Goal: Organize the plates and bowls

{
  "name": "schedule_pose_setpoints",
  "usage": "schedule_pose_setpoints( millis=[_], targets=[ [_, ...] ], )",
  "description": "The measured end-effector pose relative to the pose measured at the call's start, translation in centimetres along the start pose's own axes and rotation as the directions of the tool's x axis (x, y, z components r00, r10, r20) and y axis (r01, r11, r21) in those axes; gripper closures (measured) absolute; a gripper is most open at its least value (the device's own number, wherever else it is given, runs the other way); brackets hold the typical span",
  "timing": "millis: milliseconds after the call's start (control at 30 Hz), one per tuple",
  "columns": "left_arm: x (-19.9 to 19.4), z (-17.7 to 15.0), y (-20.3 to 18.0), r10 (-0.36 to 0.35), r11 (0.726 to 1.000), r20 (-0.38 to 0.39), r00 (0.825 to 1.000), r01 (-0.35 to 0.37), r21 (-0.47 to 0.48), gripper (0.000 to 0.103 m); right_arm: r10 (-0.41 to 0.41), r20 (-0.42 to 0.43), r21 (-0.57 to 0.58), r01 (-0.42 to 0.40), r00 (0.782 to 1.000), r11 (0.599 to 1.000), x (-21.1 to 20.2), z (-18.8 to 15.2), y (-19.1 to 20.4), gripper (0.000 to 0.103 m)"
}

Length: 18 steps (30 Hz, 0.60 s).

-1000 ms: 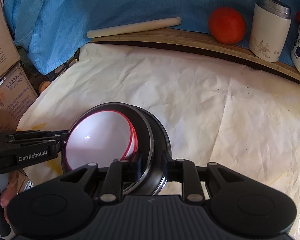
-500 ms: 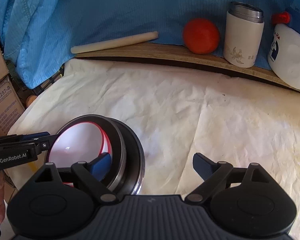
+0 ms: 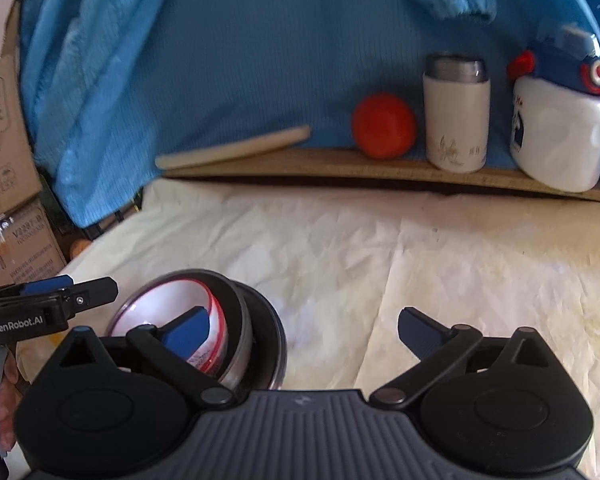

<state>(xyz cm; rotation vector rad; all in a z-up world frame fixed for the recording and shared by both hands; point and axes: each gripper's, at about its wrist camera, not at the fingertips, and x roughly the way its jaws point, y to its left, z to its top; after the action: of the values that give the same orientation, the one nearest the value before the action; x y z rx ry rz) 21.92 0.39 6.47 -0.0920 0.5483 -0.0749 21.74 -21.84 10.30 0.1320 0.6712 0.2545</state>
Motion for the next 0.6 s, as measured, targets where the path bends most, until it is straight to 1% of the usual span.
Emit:
schedule_pose_setpoints(
  millis=[67, 200, 267, 333, 467, 600],
  targets=[
    [-0.6, -0.4, 0.0, 0.010, 1.000, 0.031, 0.999, -0.010, 0.004, 0.007, 0.006, 0.043, -0.003, -0.006, 0.999, 1.000, -0.7, -0.6, 0.1, 0.000],
    [-2.1, -1.6, -0.2, 0.013, 1.000, 0.115, 0.993, -0.016, 0.021, 0.001, 0.014, 0.112, -0.019, -0.011, 0.994, 1.000, -1.9, -1.8, 0.4, 0.000],
    [-2.8, -2.4, -0.2, -0.001, 1.000, 0.162, 0.987, -0.003, 0.021, 0.001, 0.011, 0.142, -0.028, -0.007, 0.990, 1.000, -2.5, -2.6, 0.6, 0.000],
    [-3.4, -3.3, -0.2, -0.017, 1.000, 0.190, 0.982, 0.015, 0.012, 0.001, 0.011, 0.174, -0.038, -0.005, 0.985, 0.999, -3.1, -3.4, 0.9, 0.000],
    [-3.9, -4.5, 0.1, -0.044, 0.998, 0.183, 0.982, 0.051, -0.033, 0.001, 0.005, 0.222, -0.061, 0.009, 0.975, 0.998, -4.2, -4.9, 1.5, 0.000],
    [-4.4, -5.5, 0.6, -0.051, 0.995, 0.194, 0.980, 0.066, -0.073, 0.001, -0.006, 0.260, -0.071, 0.026, 0.965, 0.997, -5.1, -6.2, 2.2, 0.000]
  ],
)
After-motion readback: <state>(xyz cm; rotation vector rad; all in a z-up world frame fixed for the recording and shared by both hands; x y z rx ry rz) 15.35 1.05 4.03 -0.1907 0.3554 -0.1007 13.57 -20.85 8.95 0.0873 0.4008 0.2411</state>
